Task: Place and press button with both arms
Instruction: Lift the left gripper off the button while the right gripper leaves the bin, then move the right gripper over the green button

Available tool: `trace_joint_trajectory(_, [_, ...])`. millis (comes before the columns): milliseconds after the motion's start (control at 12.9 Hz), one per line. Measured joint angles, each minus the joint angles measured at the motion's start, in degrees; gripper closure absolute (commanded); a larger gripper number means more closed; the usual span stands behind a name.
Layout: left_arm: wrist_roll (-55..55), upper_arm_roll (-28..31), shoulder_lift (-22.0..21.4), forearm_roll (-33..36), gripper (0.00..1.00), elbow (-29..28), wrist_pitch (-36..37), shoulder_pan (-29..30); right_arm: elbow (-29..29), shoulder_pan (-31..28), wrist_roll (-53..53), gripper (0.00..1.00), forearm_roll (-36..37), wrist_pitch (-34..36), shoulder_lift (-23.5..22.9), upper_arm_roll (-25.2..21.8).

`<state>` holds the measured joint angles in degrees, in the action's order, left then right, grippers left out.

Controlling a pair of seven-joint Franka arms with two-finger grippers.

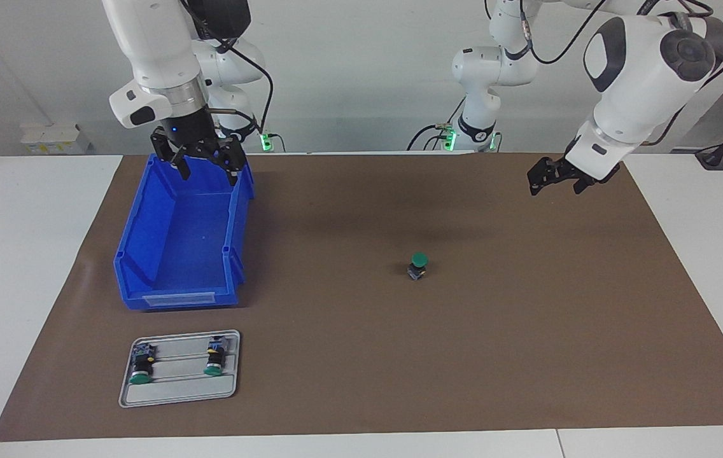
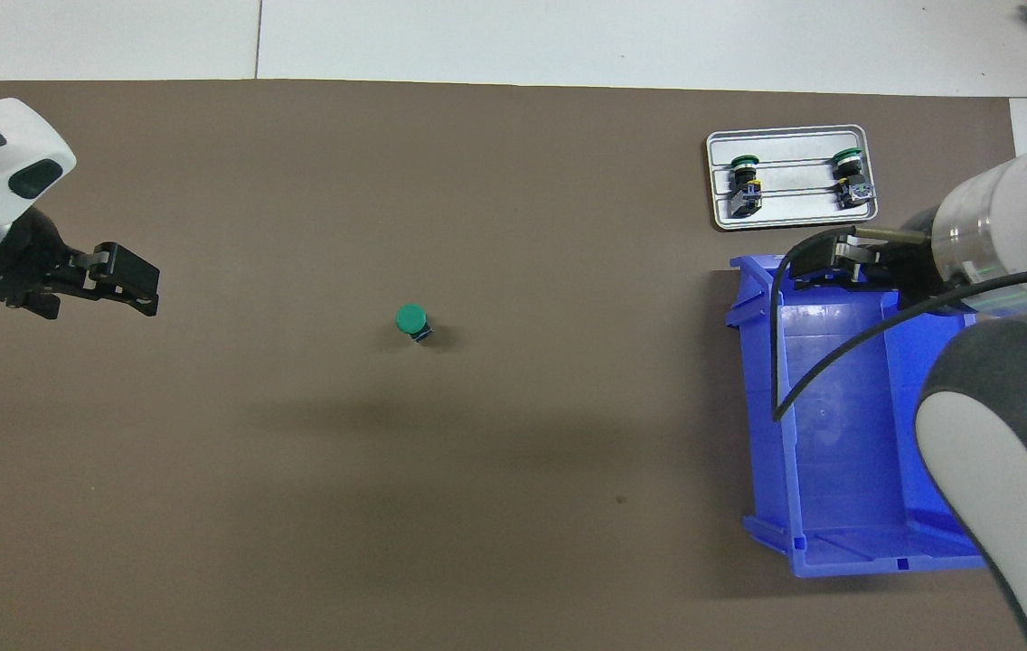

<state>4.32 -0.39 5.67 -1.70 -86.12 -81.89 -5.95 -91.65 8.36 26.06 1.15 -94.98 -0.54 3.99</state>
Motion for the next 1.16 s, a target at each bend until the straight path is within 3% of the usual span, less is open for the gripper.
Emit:
trace_joint_trajectory(310, [-1.00,-0.34,-3.26,0.01,0.00,1.15,3.02,0.21,-0.08,7.36,17.33,0.03,0.02,-4.63,-4.26,0.10])
trace_joint_trajectory(542, [-1.34,-0.18,-3.62,0.01,0.00,-0.34,3.04,1.20,1.61,13.98,30.91,0.03,0.09,-8.47,-10.09,0.16])
trace_joint_trajectory(774, [-1.37,-0.11,-3.62,0.01,0.00,-0.58,2.43,1.48,10.38,19.30,41.99,0.03,0.50,-9.42,-19.48,0.14])
trace_joint_trajectory(1161, [-1.38,-0.13,-3.62,0.01,0.00,-1.83,-5.22,2.08,23.26,23.88,54.66,0.05,1.01,-9.73,-32.60,-0.16])
